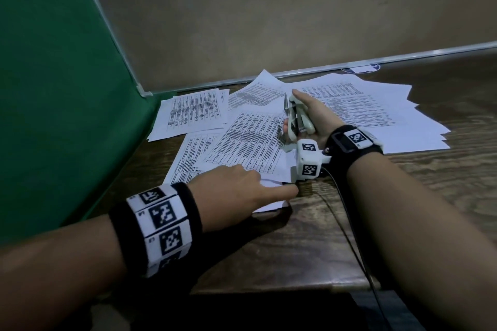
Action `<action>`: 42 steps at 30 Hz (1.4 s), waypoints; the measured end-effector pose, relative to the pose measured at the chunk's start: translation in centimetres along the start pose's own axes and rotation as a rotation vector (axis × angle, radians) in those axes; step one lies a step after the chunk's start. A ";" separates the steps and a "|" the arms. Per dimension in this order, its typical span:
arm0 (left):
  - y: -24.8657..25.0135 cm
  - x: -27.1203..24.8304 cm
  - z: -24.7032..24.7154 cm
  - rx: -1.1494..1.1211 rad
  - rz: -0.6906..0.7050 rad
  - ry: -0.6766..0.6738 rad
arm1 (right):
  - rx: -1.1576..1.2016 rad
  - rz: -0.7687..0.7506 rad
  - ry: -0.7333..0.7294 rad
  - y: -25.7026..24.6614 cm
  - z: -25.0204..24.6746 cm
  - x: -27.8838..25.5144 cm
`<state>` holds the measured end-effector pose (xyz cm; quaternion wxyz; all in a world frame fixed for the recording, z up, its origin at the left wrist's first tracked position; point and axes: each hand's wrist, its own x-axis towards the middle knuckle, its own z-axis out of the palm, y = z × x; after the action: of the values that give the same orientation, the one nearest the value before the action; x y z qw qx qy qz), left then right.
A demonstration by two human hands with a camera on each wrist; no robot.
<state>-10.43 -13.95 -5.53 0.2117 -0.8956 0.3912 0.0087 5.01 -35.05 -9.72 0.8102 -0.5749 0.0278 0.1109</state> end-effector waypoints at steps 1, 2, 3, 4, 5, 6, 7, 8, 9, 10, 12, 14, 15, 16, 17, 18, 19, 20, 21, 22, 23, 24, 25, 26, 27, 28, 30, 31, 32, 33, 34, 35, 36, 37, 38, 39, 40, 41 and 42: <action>0.3 -0.4 0.0 -0.011 0.005 0.008 | -0.008 0.003 -0.001 0.0 0.0 0.1; 0.6 -0.8 0.0 -0.040 0.002 -0.002 | -0.013 0.005 0.000 0.1 0.0 0.2; 0.8 -1.3 0.1 -0.084 -0.004 -0.021 | -0.012 0.005 0.005 0.1 0.1 0.2; 1.1 -1.8 0.2 -0.142 -0.026 -0.052 | -0.009 0.003 0.005 0.1 0.1 0.2; 1.6 -2.5 0.3 -0.211 -0.054 -0.074 | -0.007 0.001 0.001 0.1 0.1 0.2; 2.2 -3.3 0.3 -0.273 -0.081 -0.082 | -0.005 -0.001 -0.004 0.0 0.1 0.2; 3.0 -4.2 0.4 -0.309 -0.103 -0.105 | -0.003 -0.001 -0.006 0.0 0.2 0.1; 3.9 -5.2 0.6 -0.323 -0.121 -0.171 | -0.002 0.001 -0.006 0.0 0.2 0.1; 4.7 -6.1 0.4 -0.339 -0.123 -0.240 | -0.003 0.002 -0.005 0.0 0.1 0.0; 5.4 -7.1 0.6 -0.350 -0.090 -0.275 | -0.009 0.003 -0.005 0.0 0.1 0.0; 5.8 -8.9 1.7 -0.305 -0.026 -0.255 | -0.028 -0.002 0.002 0.2 0.2 0.0; 5.3 -10.5 2.8 -0.234 -0.030 -0.080 | -0.030 -0.011 -0.003 0.2 0.5 -0.3; 4.9 -11.1 3.6 -0.291 0.010 0.041 | -0.026 -0.018 -0.009 0.1 0.6 -0.4; 4.5 -11.5 4.5 -0.377 0.085 0.178 | -0.014 -0.023 -0.012 0.1 0.8 -0.7; 4.0 -11.7 4.9 -0.480 0.149 0.245 | -0.010 -0.030 -0.015 0.1 1.1 -1.0; 3.4 -11.6 5.0 -0.557 0.180 0.302 | -0.018 -0.039 -0.019 0.0 1.3 -1.3; 2.7 -11.6 4.3 -0.626 0.175 0.322 | -0.035 -0.052 -0.019 -0.1 1.5 -1.7; 1.9 -11.4 3.8 -0.669 0.135 0.341 | -0.042 -0.065 -0.021 -0.3 1.8 -2.0; 0.9 -11.0 3.0 -0.700 0.079 0.316 | -0.029 -0.068 -0.023 -0.5 2.0 -2.2; -0.2 -10.6 2.5 -0.712 0.023 0.287 | 0.000 -0.059 -0.032 -0.6 2.1 -2.4; -1.3 -10.0 2.2 -0.720 -0.031 0.267 | 0.026 -0.050 -0.044 -0.8 2.3 -2.4; -2.7 -9.4 1.9 -0.737 -0.082 0.252 | 0.053 -0.047 -0.057 -1.0 2.5 -2.4; -4.1 -8.8 1.5 -0.790 -0.124 0.241 | 0.084 -0.049 -0.064 -1.1 2.6 -2.3; -5.6 -8.2 1.1 -0.859 -0.177 0.229 | 0.118 -0.058 -0.070 -1.3 2.7 -2.2; -7.0 -7.6 0.8 -0.940 -0.231 0.232 | 0.149 -0.078 -0.072 -1.4 2.8 -2.1; -8.3 -7.0 0.7 -1.014 -0.301 0.258 | 0.181 -0.108 -0.070 -1.6 2.9 -1.9; -10.8 -6.2 0.7 -1.107 -0.452 0.347 | 0.244 -0.184 -0.064 -2.0 3.2 -1.8; -12.0 -5.8 0.9 -1.121 -0.502 0.393 | 0.263 -0.223 -0.062 -2.1 3.3 -1.7; -13.2 -5.4 1.3 -1.131 -0.528 0.425 | 0.271 -0.263 -0.069 -2.2 3.3 -1.6; -14.0 -5.0 1.4 -1.131 -0.526 0.436 | 0.269 -0.302 -0.089 -2.5 3.4 -1.6; -14.8 -4.5 1.6 -1.128 -0.503 0.418 | 0.259 -0.340 -0.123 -2.7 3.5 -1.7; -15.5 -4.1 1.6 -1.125 -0.473 0.384 | 0.240 -0.377 -0.157 -2.9 3.7 -1.9; -16.1 -3.6 1.6 -1.118 -0.449 0.342 | 0.220 -0.411 -0.190 -3.1 4.1 -2.2; -16.4 -3.0 1.4 -1.112 -0.418 0.309 | 0.198 -0.441 -0.225 -3.4 4.5 -2.8; -16.5 -2.5 1.1 -1.106 -0.391 0.278 | 0.173 -0.457 -0.261 -3.7 4.9 -3.3; -16.6 -1.8 0.9 -1.099 -0.367 0.263 | 0.141 -0.455 -0.288 -4.0 5.5 -3.9; -16.5 -1.1 0.7 -1.093 -0.359 0.256 | 0.096 -0.436 -0.312 -4.2 6.1 -4.5; -16.4 -0.5 0.6 -1.086 -0.352 0.254 | 0.033 -0.407 -0.335 -4.2 6.7 -5.0; -16.3 0.1 0.6 -1.089 -0.338 0.251 | -0.048 -0.375 -0.350 -4.0 7.4 -5.5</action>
<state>1.20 -3.96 -0.06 -0.3288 -0.9195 0.2042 0.0684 -0.10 -30.16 -2.53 0.7951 -0.5612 -0.2226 0.0574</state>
